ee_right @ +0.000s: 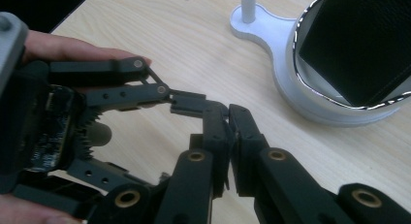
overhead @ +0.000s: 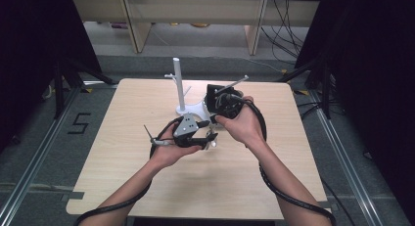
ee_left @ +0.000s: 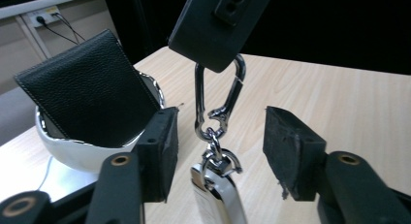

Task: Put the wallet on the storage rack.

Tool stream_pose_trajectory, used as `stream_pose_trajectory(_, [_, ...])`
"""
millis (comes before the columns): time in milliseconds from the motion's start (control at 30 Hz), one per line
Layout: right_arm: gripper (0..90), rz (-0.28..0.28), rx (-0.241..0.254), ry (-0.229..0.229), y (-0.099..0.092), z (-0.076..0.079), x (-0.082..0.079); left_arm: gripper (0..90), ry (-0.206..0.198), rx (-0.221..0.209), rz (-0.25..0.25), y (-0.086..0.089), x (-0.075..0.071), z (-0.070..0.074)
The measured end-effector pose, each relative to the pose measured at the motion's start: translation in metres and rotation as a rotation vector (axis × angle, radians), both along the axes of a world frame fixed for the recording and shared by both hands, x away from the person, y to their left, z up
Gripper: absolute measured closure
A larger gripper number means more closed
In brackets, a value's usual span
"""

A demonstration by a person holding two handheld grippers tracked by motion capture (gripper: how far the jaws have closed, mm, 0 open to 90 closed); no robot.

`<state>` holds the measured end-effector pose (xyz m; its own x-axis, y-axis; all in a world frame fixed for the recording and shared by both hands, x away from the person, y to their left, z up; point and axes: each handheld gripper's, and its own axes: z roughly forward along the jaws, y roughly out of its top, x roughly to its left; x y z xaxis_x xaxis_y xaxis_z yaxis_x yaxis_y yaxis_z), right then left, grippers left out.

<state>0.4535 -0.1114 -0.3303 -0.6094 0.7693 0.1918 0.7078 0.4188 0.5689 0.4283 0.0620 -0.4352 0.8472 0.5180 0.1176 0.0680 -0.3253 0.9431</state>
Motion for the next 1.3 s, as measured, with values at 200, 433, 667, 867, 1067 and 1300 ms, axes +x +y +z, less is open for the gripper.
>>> stream_pose_trajectory(200, [87.5, 0.004, 0.009, 0.009, 0.003, 0.000, 0.000, 61.1, 0.006, -0.002, 0.011, 0.002, 0.002, -0.001])
stream_pose_trajectory(433, [87.4, 0.004, 0.022, 0.020, 0.004, 0.000, -0.001, 74.7, -0.005, -0.006, 0.011, 0.001, 0.000, -0.002])
stream_pose_trajectory(667, [86.6, 0.005, 0.070, 0.045, 0.003, 0.002, -0.001, 75.3, 0.004, -0.009, 0.034, 0.005, -0.003, 0.003])
stream_pose_trajectory(867, [67.5, 0.014, 0.139, -0.082, -0.006, 0.006, -0.002, 75.4, 0.007, -0.035, 0.060, 0.013, -0.003, 0.006])
stream_pose_trajectory(1067, [60.2, -0.084, 0.255, -0.177, -0.042, 0.015, -0.008, 75.4, 0.022, -0.059, 0.112, 0.033, -0.004, 0.005])
stream_pose_trajectory(1300, [57.4, -0.138, 0.233, -0.187, -0.094, -0.001, -0.021, 75.4, 0.033, -0.076, 0.204, 0.064, 0.000, 0.004])
